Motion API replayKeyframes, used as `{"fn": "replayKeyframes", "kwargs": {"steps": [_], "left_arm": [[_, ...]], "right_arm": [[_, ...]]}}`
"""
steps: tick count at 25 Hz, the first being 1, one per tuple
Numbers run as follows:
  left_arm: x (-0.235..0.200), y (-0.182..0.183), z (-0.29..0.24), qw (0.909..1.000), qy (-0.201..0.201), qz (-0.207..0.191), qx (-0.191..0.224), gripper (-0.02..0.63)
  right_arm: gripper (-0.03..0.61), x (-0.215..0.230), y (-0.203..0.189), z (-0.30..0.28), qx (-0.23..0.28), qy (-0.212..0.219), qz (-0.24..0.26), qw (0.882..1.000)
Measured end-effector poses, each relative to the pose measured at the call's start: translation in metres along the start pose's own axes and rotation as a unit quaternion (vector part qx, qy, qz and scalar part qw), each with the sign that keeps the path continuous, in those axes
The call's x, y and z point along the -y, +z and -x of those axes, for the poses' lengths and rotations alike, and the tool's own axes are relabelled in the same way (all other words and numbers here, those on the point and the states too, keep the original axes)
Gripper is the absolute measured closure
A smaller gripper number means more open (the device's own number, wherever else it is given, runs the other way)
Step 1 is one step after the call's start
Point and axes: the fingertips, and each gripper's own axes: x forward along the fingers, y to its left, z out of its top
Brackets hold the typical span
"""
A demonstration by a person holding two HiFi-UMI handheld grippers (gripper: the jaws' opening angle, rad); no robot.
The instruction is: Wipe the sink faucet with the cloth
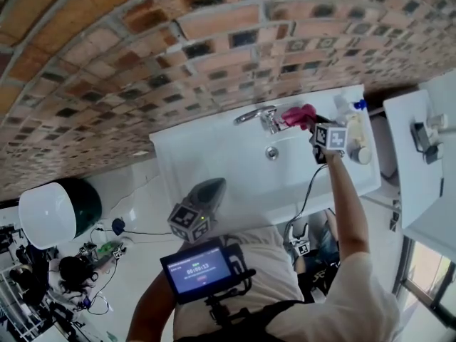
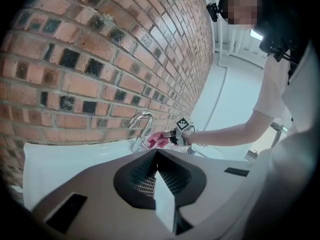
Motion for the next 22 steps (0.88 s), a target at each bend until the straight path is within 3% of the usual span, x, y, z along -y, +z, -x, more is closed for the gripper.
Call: {"fn": "replayKeyframes", "kwargs": {"steps": [5,10,16,22], "left_arm": [[0.001,0.000,0.006,1.0000,-0.003,0.002,0.002,0.611],[0.008,-0.003,0.013,1.0000,-0.006,-0.004,0.002,0.611],[0.002,-0.010,0.028,0.9999,0.016,0.003,-0.004,0.611],[-0.015,-0.013,0.040,0.9982,0.060,0.000,-0.001,0.611]], "right_arm": [[0.476,0.003,-0.024,0.035,0.020,-0.013,-0.036,0.999],[0.477,0.002,-0.080,0.012,0.009,-0.047,-0.092,0.995],[0.476,-0.064,-0.101,-0.052,0.061,0.010,-0.091,0.994],[0.477,-0.117,-0.115,-0.090,0.078,0.022,-0.102,0.991]]}}
